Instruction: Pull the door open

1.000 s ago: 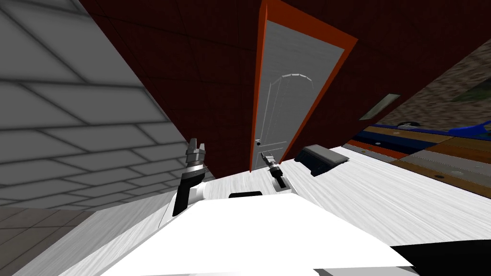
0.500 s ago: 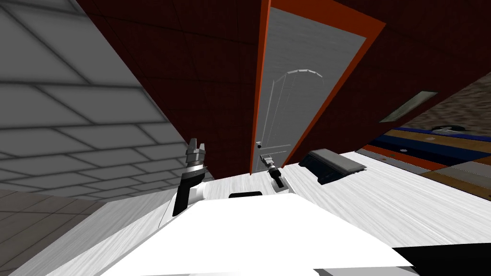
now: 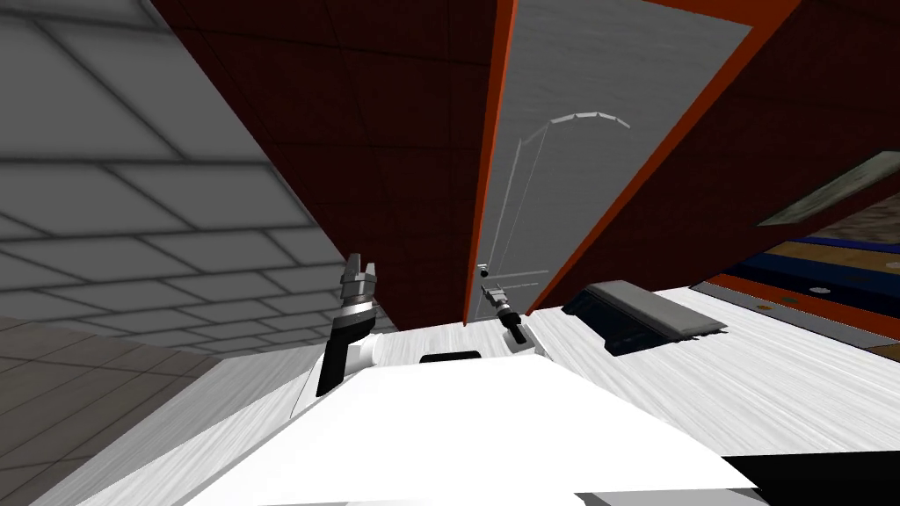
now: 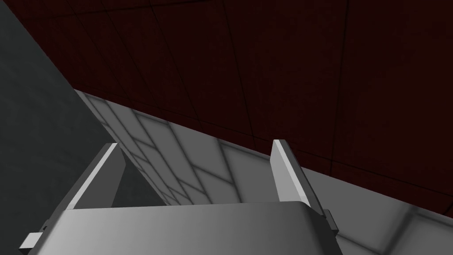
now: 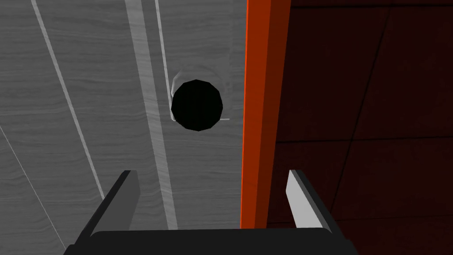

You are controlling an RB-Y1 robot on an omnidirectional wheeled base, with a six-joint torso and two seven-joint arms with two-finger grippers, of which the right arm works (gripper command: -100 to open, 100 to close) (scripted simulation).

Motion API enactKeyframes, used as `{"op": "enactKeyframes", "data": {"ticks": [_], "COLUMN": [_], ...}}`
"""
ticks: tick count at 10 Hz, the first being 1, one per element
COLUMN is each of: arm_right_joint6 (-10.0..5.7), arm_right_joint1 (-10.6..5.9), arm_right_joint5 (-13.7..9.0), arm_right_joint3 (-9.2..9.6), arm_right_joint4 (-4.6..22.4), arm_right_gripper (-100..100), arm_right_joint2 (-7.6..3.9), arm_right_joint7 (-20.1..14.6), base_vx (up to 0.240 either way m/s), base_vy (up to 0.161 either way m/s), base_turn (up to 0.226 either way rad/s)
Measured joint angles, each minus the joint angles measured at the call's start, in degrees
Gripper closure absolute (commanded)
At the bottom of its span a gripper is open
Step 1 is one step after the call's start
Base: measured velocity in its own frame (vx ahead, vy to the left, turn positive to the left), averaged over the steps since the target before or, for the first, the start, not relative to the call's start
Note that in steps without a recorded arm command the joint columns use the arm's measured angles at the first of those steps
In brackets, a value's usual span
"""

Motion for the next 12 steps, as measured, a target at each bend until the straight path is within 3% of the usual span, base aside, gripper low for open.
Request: {"op": "enactKeyframes", "data": {"ticks": [6, 7, 12], "arm_right_joint6": [-3.75, -3.96, -3.6], "arm_right_joint1": [-1.06, -1.1, -1.03], "arm_right_joint5": [-3.0, -3.06, -3.0], "arm_right_joint3": [-6.29, -6.42, -6.45], "arm_right_joint4": [5.35, 5.48, 5.44], "arm_right_gripper": [-100, 100, 100], "arm_right_joint2": [-5.66, -5.74, -5.79], "arm_right_joint7": [-3.12, -3.19, -3.1], "base_vx": [0.163, -0.012, -0.015], "base_vy": [0.04, -0.003, -0.003], "base_turn": [0.097, -0.032, -0.001]}}
